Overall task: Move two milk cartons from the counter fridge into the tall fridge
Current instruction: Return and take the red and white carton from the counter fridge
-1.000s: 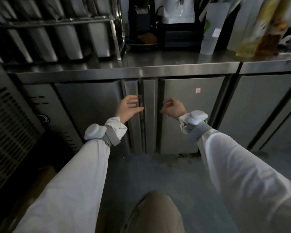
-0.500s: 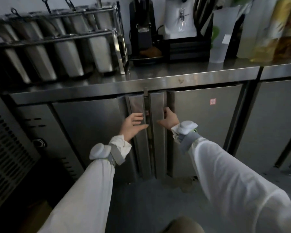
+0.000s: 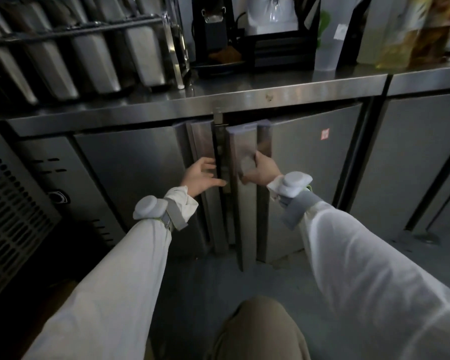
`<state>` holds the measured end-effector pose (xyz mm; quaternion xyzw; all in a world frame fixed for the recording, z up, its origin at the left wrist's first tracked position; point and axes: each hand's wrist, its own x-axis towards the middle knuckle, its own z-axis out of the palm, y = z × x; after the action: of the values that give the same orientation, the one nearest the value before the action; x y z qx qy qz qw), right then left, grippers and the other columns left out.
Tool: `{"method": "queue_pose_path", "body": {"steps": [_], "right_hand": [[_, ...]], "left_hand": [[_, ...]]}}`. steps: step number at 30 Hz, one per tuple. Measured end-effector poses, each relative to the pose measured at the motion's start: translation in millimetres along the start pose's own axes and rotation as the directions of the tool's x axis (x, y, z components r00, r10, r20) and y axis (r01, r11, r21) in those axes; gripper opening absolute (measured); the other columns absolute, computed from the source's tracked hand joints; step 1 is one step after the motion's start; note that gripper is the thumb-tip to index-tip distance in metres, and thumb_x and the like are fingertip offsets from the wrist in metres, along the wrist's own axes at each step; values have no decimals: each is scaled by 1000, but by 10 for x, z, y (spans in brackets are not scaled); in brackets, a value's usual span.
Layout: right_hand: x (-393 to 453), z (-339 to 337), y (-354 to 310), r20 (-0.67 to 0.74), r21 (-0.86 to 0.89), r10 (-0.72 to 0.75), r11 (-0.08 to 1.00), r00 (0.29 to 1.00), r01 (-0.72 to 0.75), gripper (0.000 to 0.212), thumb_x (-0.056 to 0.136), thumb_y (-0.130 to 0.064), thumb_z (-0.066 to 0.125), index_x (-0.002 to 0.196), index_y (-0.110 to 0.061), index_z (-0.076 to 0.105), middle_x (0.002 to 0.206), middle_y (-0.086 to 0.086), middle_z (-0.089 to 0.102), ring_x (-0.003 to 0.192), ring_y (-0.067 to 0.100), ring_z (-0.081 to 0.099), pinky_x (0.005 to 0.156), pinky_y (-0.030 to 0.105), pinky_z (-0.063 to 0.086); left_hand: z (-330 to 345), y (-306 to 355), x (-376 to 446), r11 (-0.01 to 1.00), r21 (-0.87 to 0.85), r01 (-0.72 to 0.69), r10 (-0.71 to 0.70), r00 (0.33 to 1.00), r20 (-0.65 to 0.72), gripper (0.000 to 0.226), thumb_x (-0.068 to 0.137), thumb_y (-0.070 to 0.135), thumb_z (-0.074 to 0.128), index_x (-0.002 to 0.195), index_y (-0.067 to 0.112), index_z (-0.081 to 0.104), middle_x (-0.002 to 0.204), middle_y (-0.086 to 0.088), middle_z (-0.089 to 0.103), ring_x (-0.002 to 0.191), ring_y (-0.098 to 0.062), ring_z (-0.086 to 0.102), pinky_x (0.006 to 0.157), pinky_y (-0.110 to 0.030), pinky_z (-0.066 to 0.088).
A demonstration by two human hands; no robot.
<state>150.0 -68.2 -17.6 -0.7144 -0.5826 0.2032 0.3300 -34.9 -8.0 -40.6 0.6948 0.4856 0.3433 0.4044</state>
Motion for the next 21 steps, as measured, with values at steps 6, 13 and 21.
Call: {"method": "queue_pose_path", "body": {"steps": [6,13,21], "right_hand": [[-593,-286,72,172,-91,90,993,981,-75,123,71,-37,83,151,2,-1,155,13,30,141,28,33,109,32,35],[-1183,-443,259,-234,98,3,995,972,21,99,62,-59,80,131,-4,34,131,11,46,119,28,52,94,41,49],[-1487,-908,96,-316,-710,-653,644,688,285,49,69,-16,67,117,-14,56,128,10,50,121,31,47,114,50,25]], "left_hand": [[307,133,-561,999,31,9,-10,999,46,79,67,-5,87,137,7,51,138,-16,57,114,-28,58,95,-39,52],[510,328,-1131,997,74,-9,7,1000,28,86,70,3,88,145,10,46,140,-8,58,120,-23,58,88,-28,48],[725,423,-1527,997,75,23,-21,1000,-21,83,69,4,88,142,10,49,138,-9,60,120,-27,60,100,-39,52]]}}
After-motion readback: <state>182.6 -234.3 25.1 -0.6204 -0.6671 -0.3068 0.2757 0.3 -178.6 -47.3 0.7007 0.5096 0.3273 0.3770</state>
